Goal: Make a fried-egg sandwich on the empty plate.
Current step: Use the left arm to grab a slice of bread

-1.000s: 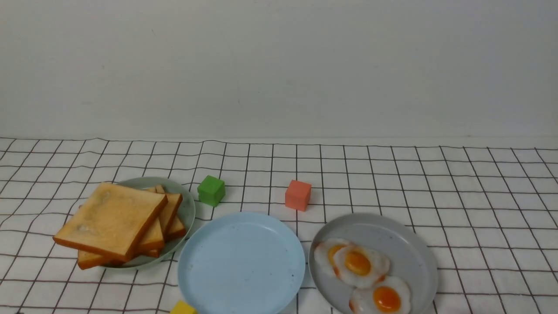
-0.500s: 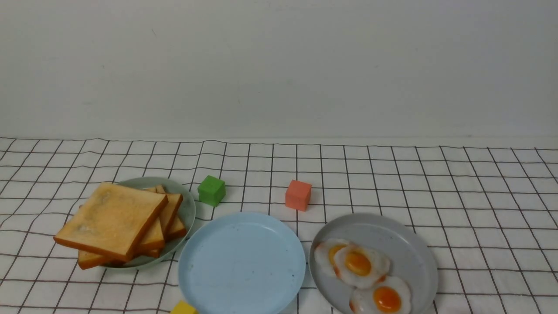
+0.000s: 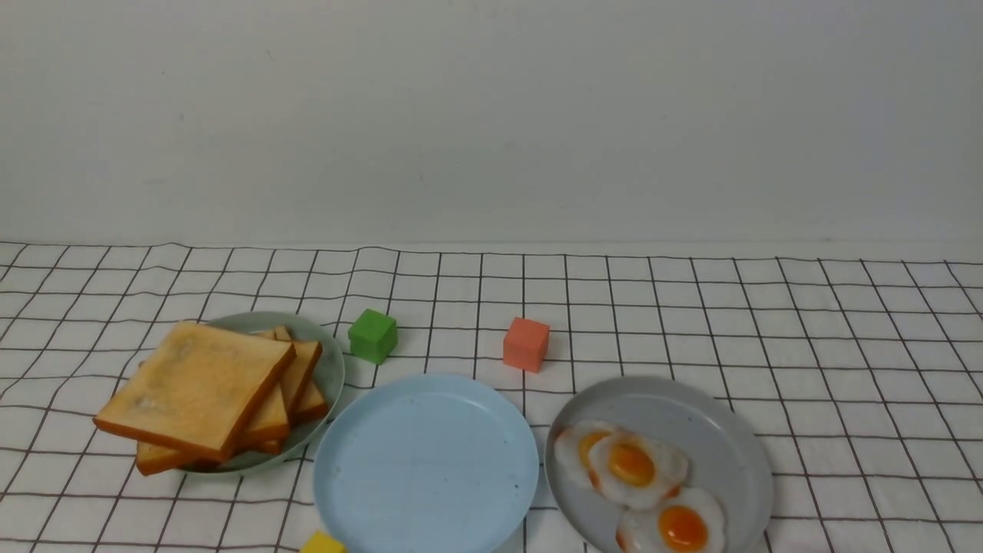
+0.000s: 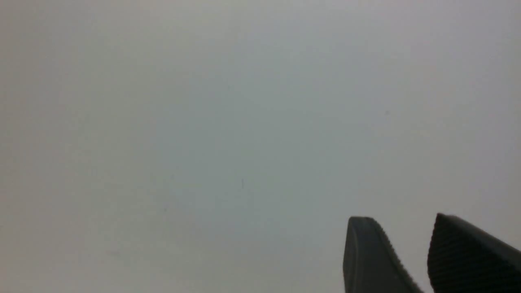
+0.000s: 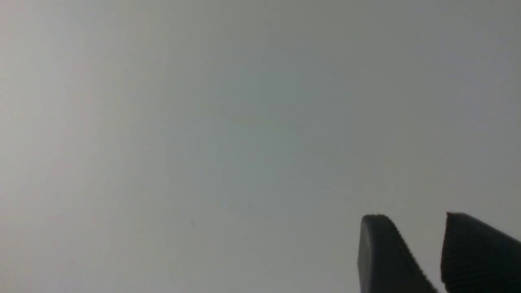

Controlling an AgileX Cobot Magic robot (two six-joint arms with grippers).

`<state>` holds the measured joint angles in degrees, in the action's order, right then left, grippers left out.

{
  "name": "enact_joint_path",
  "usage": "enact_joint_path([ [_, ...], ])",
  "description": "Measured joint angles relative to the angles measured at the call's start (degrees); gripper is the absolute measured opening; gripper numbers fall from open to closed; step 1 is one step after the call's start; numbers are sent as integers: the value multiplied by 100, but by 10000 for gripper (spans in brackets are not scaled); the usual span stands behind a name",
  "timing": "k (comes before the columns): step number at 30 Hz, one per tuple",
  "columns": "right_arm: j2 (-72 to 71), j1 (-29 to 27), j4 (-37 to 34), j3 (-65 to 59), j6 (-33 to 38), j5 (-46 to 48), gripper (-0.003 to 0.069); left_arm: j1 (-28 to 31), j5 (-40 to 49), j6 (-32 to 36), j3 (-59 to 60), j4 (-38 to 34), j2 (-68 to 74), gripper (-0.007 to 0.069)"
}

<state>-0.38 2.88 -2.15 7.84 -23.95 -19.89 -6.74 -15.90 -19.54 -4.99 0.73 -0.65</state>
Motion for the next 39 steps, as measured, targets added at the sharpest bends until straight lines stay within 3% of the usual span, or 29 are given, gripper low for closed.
enact_joint_path([
  [4, 507, 0, 296, 1445, -109, 552, 241, 0, 798, -38, -1578, -5, 510, 237],
  [8, 1640, 0, 647, 3526, -112, 2221, 241, 0, 2407, -163, -3678, -258, 1890, 237],
  [9, 1748, 0, 648, 3610, -112, 2319, 241, 0, 2407, -171, -3759, -258, 1952, 237],
  [11, 2354, 0, 763, 4483, -106, 3536, 241, 0, 3662, -298, -4530, -455, 2673, 237],
  [17, 3841, 0, 953, 5166, 197, 5644, 241, 0, 5029, -338, -5030, -640, 4187, 237],
  [20, 4273, 0, 796, 5126, 374, 5911, 241, 0, 5197, -338, -5030, -778, 4680, 237],
  [24, 4849, 235, 67, 5028, 906, 6183, 241, 0, 5495, -338, -5050, -1121, 5597, 237],
  [26, 5130, 581, -594, 5008, 1550, 6340, 241, 0, 5689, -242, -5100, -1278, 6135, 237],
  [29, 5478, 1049, -1492, 5006, 2395, 6627, 241, 195, 5961, 138, -5269, -1657, 6786, 237],
  [33, 5803, 1390, -2024, 5006, 2993, 6858, 250, 888, 6477, 898, -5523, -2426, 7282, 237],
  [35, 6007, 1514, -2270, 5006, 3315, 7001, 262, 1671, 6920, 1905, -5624, -3335, 7627, 237],
  [37, 6060, 1530, -2316, 5006, 3406, 7049, 268, 1959, 7065, 2314, -5638, -3657, 7760, 237],
  [39, 6144, 1538, -2367, 5006, 3549, 7111, 279, 2584, 7387, 3141, -5665, -4235, 8126, 237],
])
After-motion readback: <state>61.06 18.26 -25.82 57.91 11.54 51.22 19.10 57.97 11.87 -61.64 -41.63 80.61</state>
